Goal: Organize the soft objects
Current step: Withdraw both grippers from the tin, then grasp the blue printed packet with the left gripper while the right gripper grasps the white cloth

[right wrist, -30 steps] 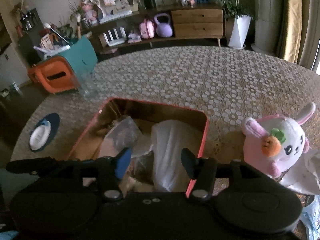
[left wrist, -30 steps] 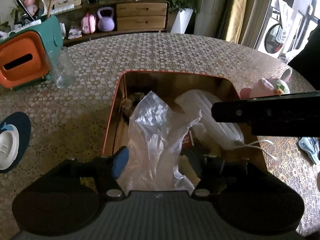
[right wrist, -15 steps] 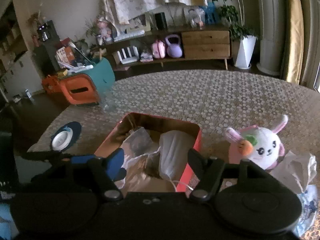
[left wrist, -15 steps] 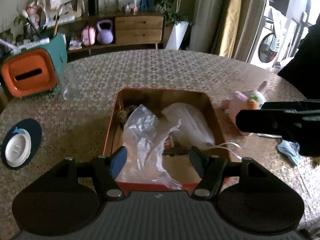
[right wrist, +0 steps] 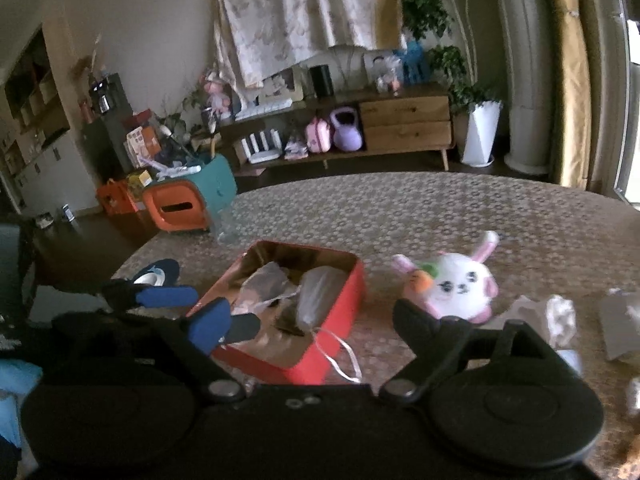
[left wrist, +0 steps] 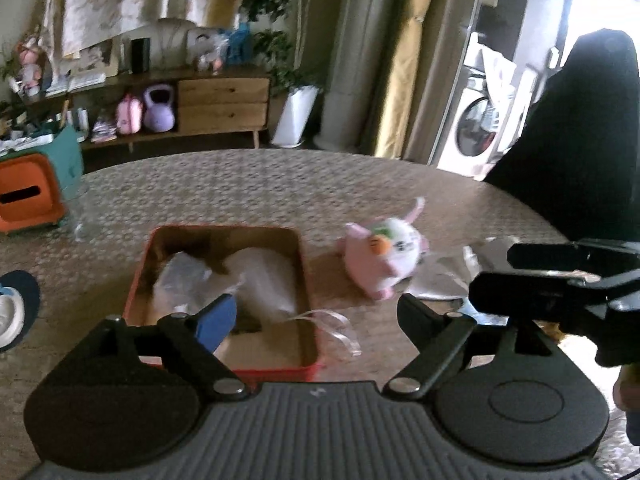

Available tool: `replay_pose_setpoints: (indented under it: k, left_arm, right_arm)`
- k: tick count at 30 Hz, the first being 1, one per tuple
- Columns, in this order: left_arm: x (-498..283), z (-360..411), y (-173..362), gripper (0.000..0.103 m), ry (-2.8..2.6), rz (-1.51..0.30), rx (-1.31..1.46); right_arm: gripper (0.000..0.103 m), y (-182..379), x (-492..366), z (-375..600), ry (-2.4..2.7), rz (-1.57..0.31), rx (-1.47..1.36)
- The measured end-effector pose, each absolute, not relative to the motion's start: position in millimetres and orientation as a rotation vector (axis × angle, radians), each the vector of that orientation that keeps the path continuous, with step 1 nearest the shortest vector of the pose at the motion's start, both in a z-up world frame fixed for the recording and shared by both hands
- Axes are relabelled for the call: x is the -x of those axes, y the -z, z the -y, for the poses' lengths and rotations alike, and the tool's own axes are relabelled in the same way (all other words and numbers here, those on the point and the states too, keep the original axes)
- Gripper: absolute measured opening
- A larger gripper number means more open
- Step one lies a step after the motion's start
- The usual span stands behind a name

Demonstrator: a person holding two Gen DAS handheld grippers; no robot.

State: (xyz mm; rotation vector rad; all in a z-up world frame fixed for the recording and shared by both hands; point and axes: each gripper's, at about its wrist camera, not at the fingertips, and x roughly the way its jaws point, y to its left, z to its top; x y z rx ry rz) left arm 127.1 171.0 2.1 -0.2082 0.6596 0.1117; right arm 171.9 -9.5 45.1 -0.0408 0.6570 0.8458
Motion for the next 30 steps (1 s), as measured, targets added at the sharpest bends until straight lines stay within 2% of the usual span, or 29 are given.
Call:
replay_pose_setpoints:
  k: [6, 15, 30]
  left_arm:
    - [-128.0, -137.8, -8.6, 0.102, -0.068, -0.618, 0.196]
    - [-143.9, -86.0, -0.5, 0.102, 0.039, -0.575, 0.182]
    - [-180.0, -2.6, 25.4, 0.102, 0.193, -0.539, 0.099]
  right_arm:
    - [0.093, -51.3, -160.8, 56.8, -0.840, -0.615, 0.034]
    - [0.094, -48.7, -164.5, 122.4, -0.766, -0.585, 0.050]
    - [0.094, -29.6, -241.1, 173.4, -0.651, -0.638, 0.035]
